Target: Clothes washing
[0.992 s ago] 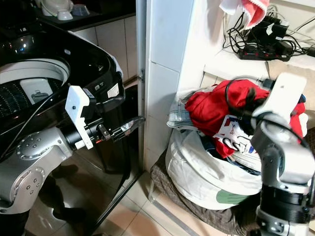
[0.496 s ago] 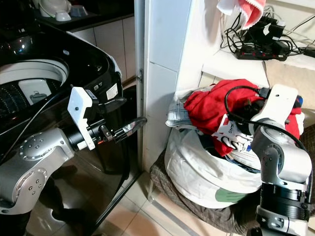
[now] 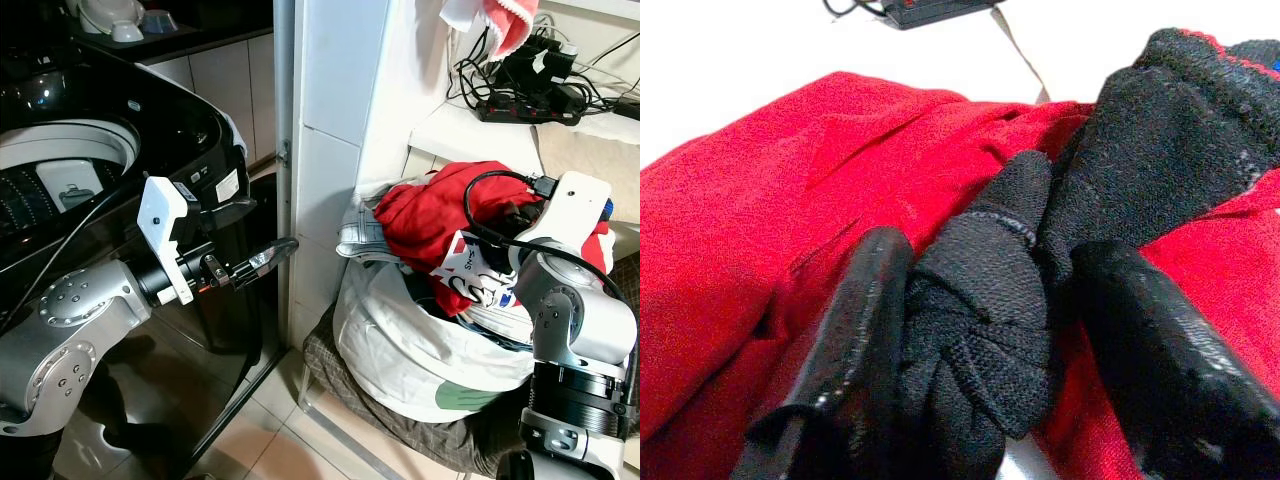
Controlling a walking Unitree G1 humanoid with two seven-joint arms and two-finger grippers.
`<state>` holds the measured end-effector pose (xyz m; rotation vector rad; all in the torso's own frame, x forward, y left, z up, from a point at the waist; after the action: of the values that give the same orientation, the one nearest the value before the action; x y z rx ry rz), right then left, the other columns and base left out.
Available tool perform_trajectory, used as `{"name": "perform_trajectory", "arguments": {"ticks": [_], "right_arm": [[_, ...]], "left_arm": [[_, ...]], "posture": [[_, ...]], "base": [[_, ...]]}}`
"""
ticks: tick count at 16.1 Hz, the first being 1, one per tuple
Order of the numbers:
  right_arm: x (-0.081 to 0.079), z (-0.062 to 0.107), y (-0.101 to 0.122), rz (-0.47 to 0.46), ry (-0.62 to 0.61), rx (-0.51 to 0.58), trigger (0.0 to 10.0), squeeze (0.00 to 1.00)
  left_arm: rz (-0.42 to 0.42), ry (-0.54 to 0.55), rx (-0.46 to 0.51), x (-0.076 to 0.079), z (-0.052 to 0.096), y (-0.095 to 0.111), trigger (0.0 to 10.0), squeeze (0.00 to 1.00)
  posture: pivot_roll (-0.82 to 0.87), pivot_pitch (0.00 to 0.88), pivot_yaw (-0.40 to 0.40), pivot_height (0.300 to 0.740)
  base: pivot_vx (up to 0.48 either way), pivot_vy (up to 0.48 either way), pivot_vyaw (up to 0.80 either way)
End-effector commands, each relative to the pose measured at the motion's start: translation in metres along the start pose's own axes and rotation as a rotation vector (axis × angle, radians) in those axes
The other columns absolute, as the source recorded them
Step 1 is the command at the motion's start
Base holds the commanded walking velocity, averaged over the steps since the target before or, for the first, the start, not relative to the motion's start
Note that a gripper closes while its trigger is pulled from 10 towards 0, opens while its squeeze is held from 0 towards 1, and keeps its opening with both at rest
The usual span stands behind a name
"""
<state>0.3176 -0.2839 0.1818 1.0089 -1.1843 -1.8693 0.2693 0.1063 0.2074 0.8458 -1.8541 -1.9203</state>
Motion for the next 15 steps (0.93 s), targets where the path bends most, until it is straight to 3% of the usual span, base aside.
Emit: {"name": "perform_trajectory", "arguments": {"ticks": [1,15], "right_arm": [[-0.0017,-0.0021,0.0037,-0.025,0.008,0.005,0.0,0.0],[-0.0041,-0.0022,0.0064,-0.049,0.019,0.024,0.0,0.0]], "left_arm": [[-0.021,-0.007,0.008,0.0009,-0.0009,0.0041,10.0,0.0],[-0.002,0.03,0.02,-0.0027,-0.0022,0.0068,10.0,0.0]], "posture": [[-0.02,0.0,-0.054,0.74],[-0.02,0.0,-0.054,0.74]], "base": [[0.0,0.0,0.0],[0.0,0.0,0.0]]}}
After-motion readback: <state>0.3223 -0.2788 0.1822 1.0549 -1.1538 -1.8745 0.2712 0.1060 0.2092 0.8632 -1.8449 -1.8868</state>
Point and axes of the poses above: a point about 5 cm out from each wrist's last joint towards the gripper, its own z axis pointing back from the gripper into the wrist, its own y axis along the axis of the wrist's last joint, x = y × z, the point moved 1 cm from there along -z, pointing out of the wrist towards the gripper, and after that the axes turned 8 degrees about -z, right-handed, at the moved point
